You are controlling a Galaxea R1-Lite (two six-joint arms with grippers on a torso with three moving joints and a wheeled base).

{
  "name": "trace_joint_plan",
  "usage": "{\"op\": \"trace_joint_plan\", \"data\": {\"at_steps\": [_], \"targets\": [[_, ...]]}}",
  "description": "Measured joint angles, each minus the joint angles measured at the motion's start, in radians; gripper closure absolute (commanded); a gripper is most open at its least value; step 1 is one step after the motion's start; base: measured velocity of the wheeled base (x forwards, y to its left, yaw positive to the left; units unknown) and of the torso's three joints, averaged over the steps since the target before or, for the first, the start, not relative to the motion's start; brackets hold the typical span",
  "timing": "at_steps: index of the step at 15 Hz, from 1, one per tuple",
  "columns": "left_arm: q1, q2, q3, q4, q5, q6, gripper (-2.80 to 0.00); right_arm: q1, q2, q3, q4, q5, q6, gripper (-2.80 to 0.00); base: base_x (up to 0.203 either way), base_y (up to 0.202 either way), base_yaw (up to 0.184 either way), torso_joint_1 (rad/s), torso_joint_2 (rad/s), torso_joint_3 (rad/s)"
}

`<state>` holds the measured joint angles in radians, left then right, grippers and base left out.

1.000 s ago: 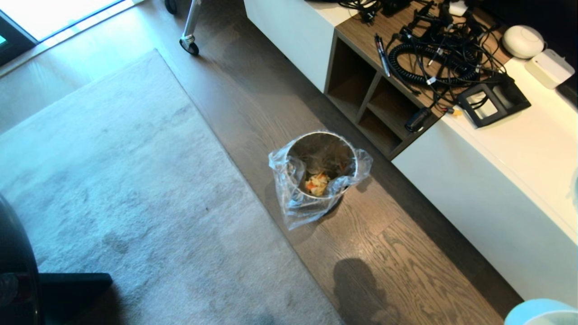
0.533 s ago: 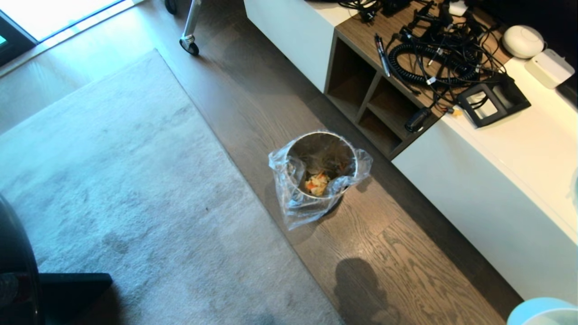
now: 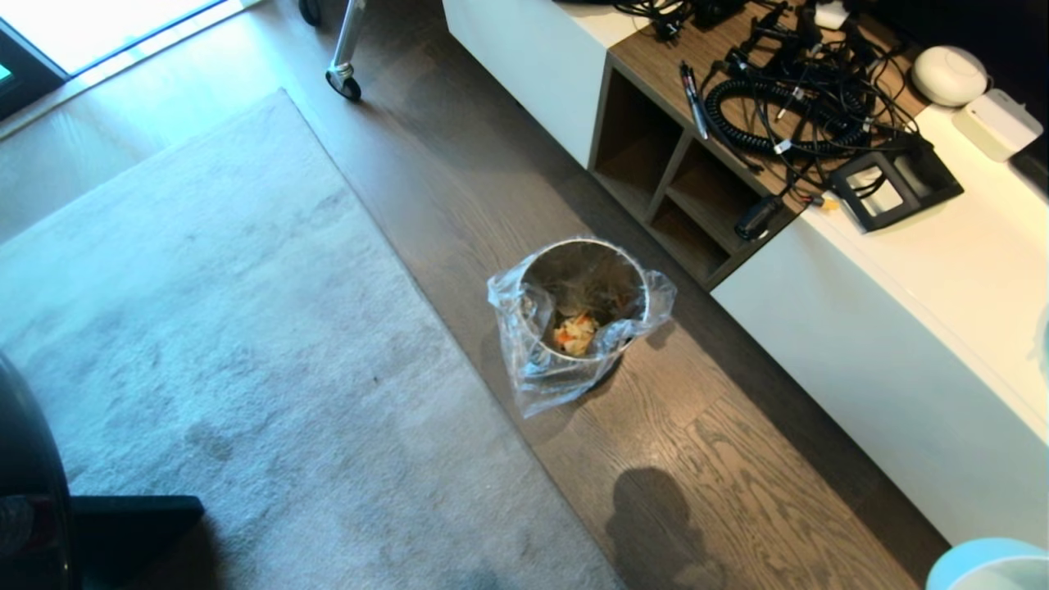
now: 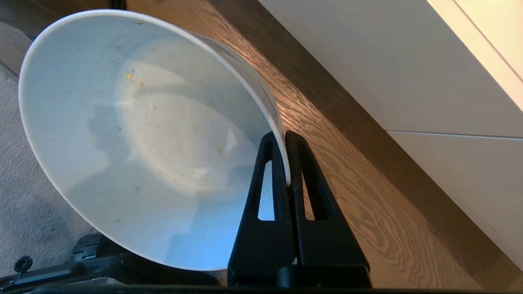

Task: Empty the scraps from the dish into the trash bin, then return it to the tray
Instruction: Put the bowl back to the table

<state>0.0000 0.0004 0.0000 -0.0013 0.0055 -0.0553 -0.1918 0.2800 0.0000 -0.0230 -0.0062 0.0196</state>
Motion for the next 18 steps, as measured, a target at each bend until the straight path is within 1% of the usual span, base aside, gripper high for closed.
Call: {"op": "trace_joint_plan", "data": {"at_steps": [18], "targets": [[0.0,0.0,0.0,0.0,0.0,0.001,0.0,0.002,0.001,0.0,-0.001,0.0,0.0,0.0,0.0,0.0,0.0,0.0,0.0,0.0]]}}
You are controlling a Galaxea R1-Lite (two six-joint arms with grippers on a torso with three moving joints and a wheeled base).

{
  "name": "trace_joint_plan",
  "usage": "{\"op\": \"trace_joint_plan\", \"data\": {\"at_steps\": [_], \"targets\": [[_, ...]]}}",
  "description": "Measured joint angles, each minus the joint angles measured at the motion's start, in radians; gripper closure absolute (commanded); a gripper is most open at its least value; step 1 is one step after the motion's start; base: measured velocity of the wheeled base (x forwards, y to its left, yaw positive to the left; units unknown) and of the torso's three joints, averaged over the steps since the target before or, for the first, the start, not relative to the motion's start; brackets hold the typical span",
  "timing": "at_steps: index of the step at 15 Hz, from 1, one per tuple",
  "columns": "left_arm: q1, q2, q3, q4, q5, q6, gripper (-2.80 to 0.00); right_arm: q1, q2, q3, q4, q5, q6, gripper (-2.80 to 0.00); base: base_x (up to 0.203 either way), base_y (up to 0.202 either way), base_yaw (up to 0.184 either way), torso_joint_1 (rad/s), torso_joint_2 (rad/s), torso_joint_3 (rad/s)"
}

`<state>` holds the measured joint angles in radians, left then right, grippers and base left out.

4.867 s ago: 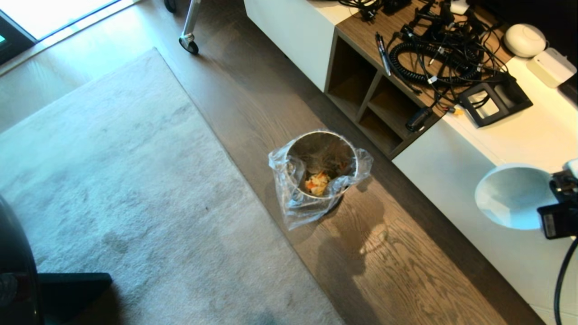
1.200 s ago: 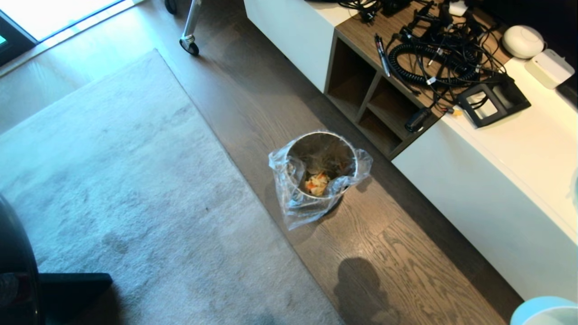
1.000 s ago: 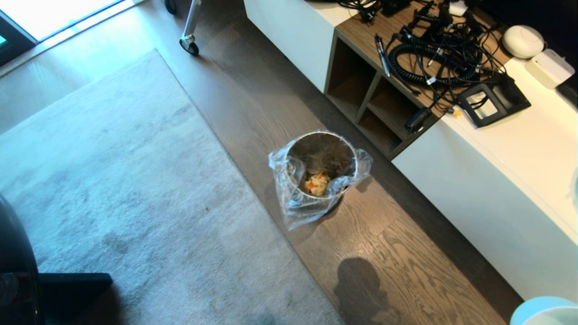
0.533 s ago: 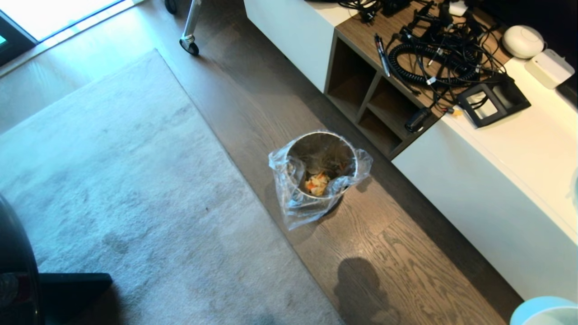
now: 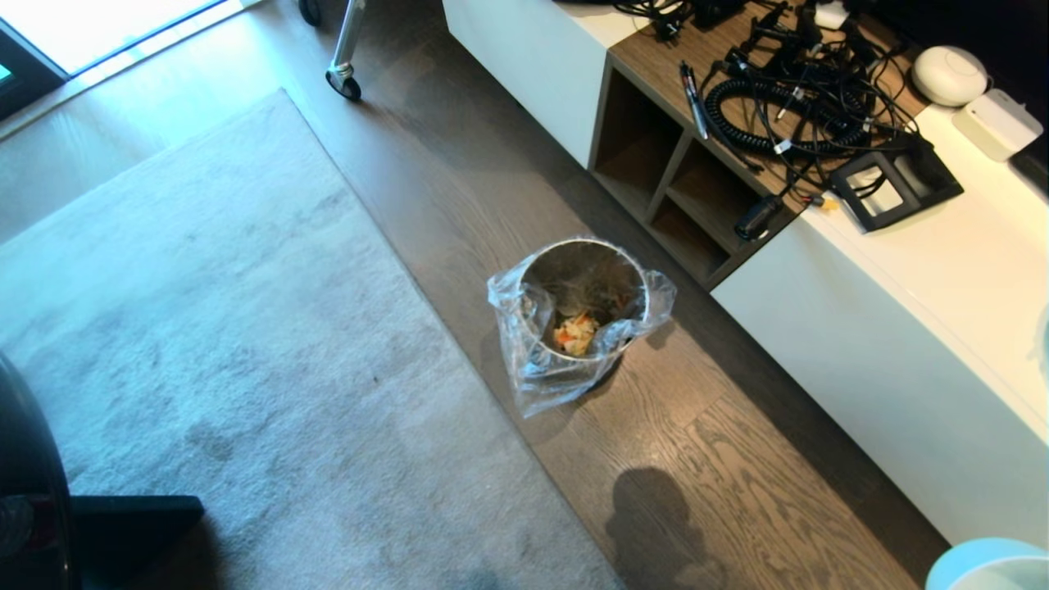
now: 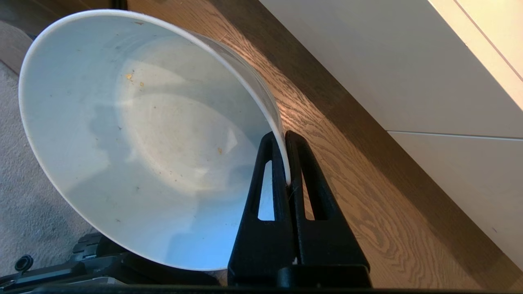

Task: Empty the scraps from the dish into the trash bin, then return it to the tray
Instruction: Put the bowl back to the table

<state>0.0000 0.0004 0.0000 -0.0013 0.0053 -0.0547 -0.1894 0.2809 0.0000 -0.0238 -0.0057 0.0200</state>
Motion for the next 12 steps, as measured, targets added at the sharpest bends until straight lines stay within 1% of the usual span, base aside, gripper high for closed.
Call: {"op": "trace_joint_plan", "data": {"at_steps": [12], "targets": [[0.0,0.0,0.0,0.0,0.0,0.0,0.0,0.0,0.001,0.0,0.0,0.0,0.0,0.0,0.0,0.0,0.0,0.0,0.0,0.0]]}}
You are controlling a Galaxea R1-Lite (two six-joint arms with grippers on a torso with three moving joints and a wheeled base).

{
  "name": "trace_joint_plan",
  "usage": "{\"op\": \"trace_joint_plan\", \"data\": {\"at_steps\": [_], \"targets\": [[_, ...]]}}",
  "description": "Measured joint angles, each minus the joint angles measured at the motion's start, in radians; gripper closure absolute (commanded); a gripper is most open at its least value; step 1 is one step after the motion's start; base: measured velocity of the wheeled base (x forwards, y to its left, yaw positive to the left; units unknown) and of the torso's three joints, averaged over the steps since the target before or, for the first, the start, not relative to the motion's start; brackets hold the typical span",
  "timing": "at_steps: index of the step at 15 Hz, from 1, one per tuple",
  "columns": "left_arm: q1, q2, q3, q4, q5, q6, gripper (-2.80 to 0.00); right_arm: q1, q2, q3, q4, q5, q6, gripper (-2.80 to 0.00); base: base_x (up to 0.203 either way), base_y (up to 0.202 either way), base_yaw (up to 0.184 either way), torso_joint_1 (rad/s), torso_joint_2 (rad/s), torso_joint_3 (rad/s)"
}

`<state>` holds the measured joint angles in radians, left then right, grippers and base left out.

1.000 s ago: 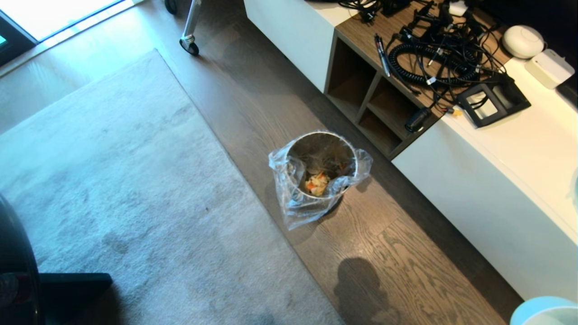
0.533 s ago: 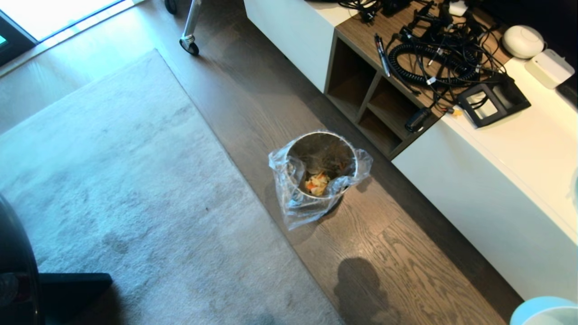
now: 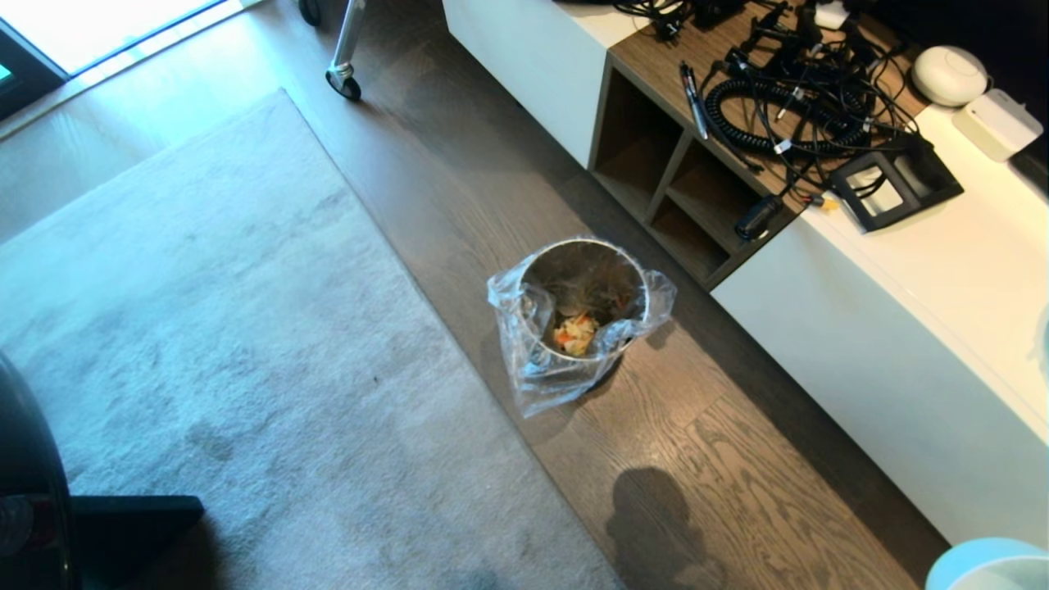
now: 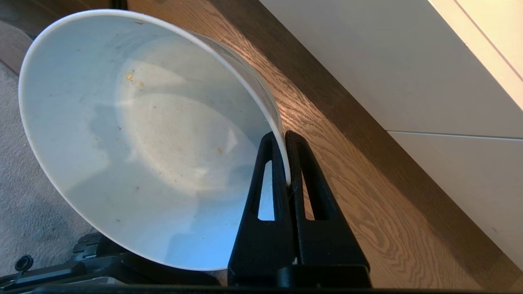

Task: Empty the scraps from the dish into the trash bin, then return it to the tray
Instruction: Put the bowl back to the table

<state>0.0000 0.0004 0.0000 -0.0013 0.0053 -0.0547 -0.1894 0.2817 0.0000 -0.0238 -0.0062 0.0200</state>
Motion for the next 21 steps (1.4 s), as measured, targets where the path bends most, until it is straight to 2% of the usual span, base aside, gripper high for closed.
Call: {"op": "trace_joint_plan", "data": {"at_steps": [16,18,21], "targets": [[0.0,0.0,0.0,0.0,0.0,0.0,0.0,0.0,0.0,0.0,0.0,0.0,0.0,0.0,0.0,0.0,0.0,0.0,0.0,0.0],[0.0,0.0,0.0,0.0,0.001,-0.001,0.0,0.015,0.0,0.0,0.001,0.0,0.0,0.0,0.0,0.0,0.0,0.0,0.0,0.0],[0.0,0.0,0.0,0.0,0.0,0.0,0.0,0.097,-0.003,0.0,0.001,0.0,0.0,0.0,0.0,0.0,0.0,0.0,0.0,0.0]]}}
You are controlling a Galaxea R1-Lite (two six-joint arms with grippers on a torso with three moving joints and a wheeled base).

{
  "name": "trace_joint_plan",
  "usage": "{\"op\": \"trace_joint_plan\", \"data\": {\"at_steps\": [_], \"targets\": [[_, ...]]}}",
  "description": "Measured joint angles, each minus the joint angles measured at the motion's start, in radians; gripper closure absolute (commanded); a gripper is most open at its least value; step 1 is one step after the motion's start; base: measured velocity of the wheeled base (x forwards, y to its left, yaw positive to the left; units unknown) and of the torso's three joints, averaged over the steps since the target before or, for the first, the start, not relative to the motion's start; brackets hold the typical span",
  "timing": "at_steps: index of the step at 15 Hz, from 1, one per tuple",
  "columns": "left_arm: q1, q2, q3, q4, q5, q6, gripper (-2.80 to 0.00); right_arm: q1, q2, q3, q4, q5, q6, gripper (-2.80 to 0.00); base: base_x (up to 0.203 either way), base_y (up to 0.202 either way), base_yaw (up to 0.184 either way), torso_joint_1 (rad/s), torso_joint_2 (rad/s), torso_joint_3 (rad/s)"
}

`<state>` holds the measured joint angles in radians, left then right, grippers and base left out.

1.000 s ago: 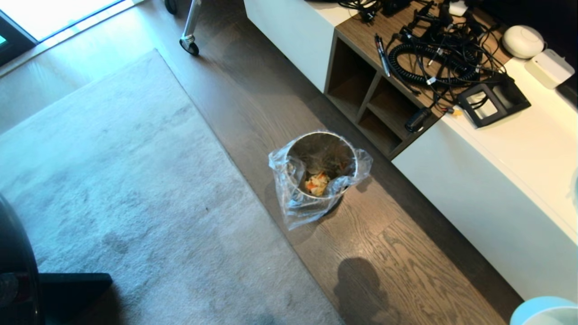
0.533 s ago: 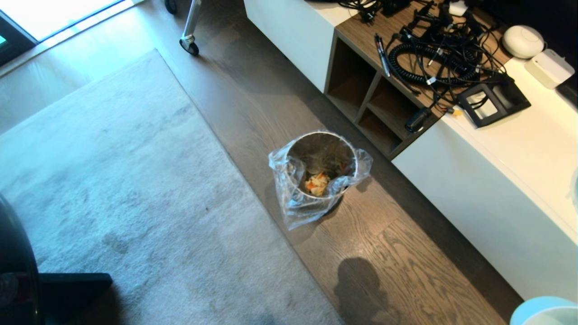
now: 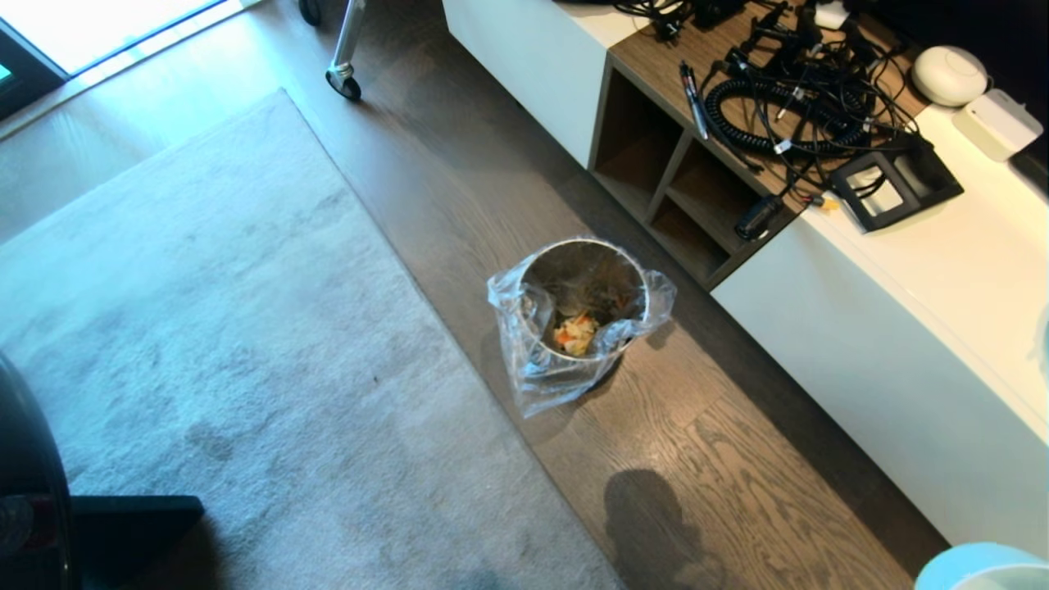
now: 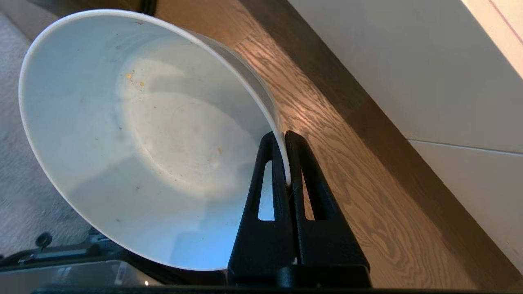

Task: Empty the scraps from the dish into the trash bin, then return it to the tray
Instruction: Put the bowl back to the table

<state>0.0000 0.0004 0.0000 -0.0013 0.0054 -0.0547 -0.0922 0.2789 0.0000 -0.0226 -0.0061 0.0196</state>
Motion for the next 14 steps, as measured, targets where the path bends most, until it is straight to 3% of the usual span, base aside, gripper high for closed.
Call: {"op": "trace_joint_plan", "data": {"at_steps": [4,14], "targets": [[0.0,0.0,0.0,0.0,0.0,0.0,0.0,0.074,-0.087,0.0,-0.001,0.0,0.0,0.0,0.0,0.0,0.0,0.0,0.0,0.0],[0.0,0.0,0.0,0.0,0.0,0.0,0.0,0.088,-0.271,0.0,-0.001,0.0,0.0,0.0,0.0,0.0,0.0,0.0,0.0,0.004]]}}
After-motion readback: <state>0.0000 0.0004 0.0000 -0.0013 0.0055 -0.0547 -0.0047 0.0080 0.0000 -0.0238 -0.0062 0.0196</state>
